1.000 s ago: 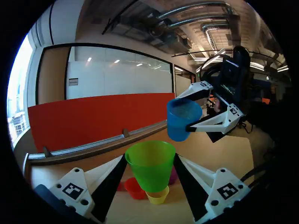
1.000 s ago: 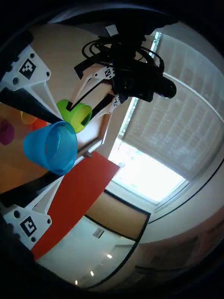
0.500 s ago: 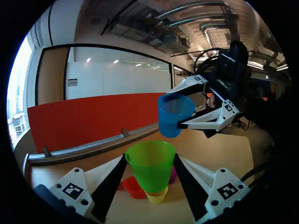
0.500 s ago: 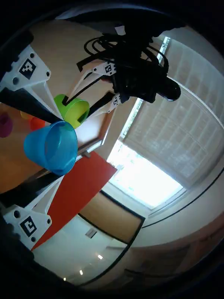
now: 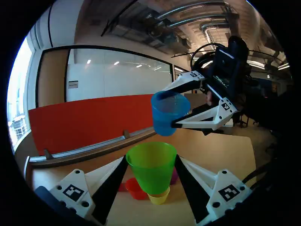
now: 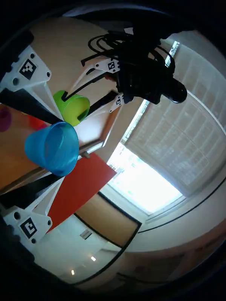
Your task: Pour water
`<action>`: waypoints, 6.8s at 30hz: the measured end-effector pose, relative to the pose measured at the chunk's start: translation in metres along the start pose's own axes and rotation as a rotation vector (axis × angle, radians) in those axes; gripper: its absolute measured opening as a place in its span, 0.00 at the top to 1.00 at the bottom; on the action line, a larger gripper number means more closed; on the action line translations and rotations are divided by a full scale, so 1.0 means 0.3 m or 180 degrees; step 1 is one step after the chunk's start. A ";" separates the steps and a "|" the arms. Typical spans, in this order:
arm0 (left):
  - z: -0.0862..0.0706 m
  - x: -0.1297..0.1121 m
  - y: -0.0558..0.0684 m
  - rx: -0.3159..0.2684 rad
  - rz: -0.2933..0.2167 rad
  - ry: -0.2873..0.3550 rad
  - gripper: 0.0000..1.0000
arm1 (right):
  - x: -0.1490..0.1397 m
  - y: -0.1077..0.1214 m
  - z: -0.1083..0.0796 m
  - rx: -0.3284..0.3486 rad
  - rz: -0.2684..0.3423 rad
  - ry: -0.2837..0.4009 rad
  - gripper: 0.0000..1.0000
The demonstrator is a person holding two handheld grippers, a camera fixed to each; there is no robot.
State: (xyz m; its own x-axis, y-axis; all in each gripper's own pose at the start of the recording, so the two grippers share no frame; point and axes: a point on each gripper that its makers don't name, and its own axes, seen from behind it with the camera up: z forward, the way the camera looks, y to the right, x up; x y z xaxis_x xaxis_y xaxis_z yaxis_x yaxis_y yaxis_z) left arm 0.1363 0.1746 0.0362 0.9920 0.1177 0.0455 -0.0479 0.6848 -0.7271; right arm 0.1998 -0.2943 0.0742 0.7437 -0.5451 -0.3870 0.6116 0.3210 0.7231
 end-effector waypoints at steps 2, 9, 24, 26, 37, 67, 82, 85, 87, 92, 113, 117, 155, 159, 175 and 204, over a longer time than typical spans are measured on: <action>0.000 0.004 0.000 -0.0004 0.0000 0.0007 0.12 | 0.002 0.002 0.006 0.0009 -0.0031 -0.0009 0.09; 0.000 0.003 -0.002 -0.0011 -0.0007 0.0013 0.12 | 0.011 0.006 0.027 0.0035 -0.0138 -0.0033 0.09; -0.001 0.006 -0.004 -0.0020 0.0001 0.0030 0.12 | 0.027 0.015 0.062 0.0064 -0.0351 -0.0086 0.09; -0.002 0.002 -0.004 -0.0021 -0.0003 0.0031 0.12 | 0.029 0.018 0.067 0.0064 -0.0380 -0.0095 0.08; -0.010 0.007 0.000 -0.0032 0.0031 0.0033 0.12 | 0.062 0.028 0.093 0.0036 -0.0570 -0.0081 0.09; -0.013 0.024 0.012 -0.0063 0.0040 0.0070 0.12 | 0.090 0.048 0.141 -0.0052 -0.1052 -0.0174 0.09; -0.011 0.030 0.024 -0.0086 0.0056 0.0077 0.12 | 0.098 0.053 0.147 -0.0076 -0.1178 -0.0199 0.09; -0.010 0.031 0.025 -0.0087 0.0059 0.0077 0.12 | 0.099 0.054 0.147 -0.0077 -0.1198 -0.0200 0.09; -0.009 0.032 0.025 -0.0087 0.0061 0.0080 0.12 | 0.100 0.055 0.147 -0.0080 -0.1212 -0.0202 0.08; -0.009 0.032 0.024 -0.0085 0.0067 0.0077 0.12 | 0.101 0.057 0.143 -0.0085 -0.1253 -0.0208 0.09; -0.016 0.036 0.022 -0.0081 0.0078 0.0081 0.12 | 0.108 0.064 0.140 -0.0102 -0.1364 -0.0221 0.09; -0.019 0.040 0.020 -0.0080 0.0077 0.0088 0.12 | 0.110 0.065 0.140 -0.0105 -0.1383 -0.0225 0.09; -0.027 0.041 0.032 -0.0082 0.0103 0.0081 0.12 | 0.134 0.080 0.135 -0.0136 -0.1513 -0.0206 0.09; -0.027 0.041 0.033 -0.0083 0.0109 0.0084 0.12 | 0.136 0.080 0.136 -0.0139 -0.1534 -0.0206 0.08; -0.022 0.038 0.030 -0.0075 0.0103 0.0094 0.12 | 0.144 0.079 0.135 -0.0137 -0.1612 -0.0205 0.08; -0.024 0.038 0.031 -0.0070 0.0117 0.0096 0.12 | 0.150 0.085 0.136 -0.0173 -0.1750 -0.0211 0.09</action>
State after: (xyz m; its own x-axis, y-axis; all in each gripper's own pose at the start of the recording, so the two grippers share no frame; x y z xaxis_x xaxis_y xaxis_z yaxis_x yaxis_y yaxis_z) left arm 0.1481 0.1773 0.0250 0.9927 0.1205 -0.0019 -0.0821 0.6645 -0.7428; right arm 0.2379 -0.3422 0.0985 0.2936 -0.6906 -0.6609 0.9192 0.0142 0.3935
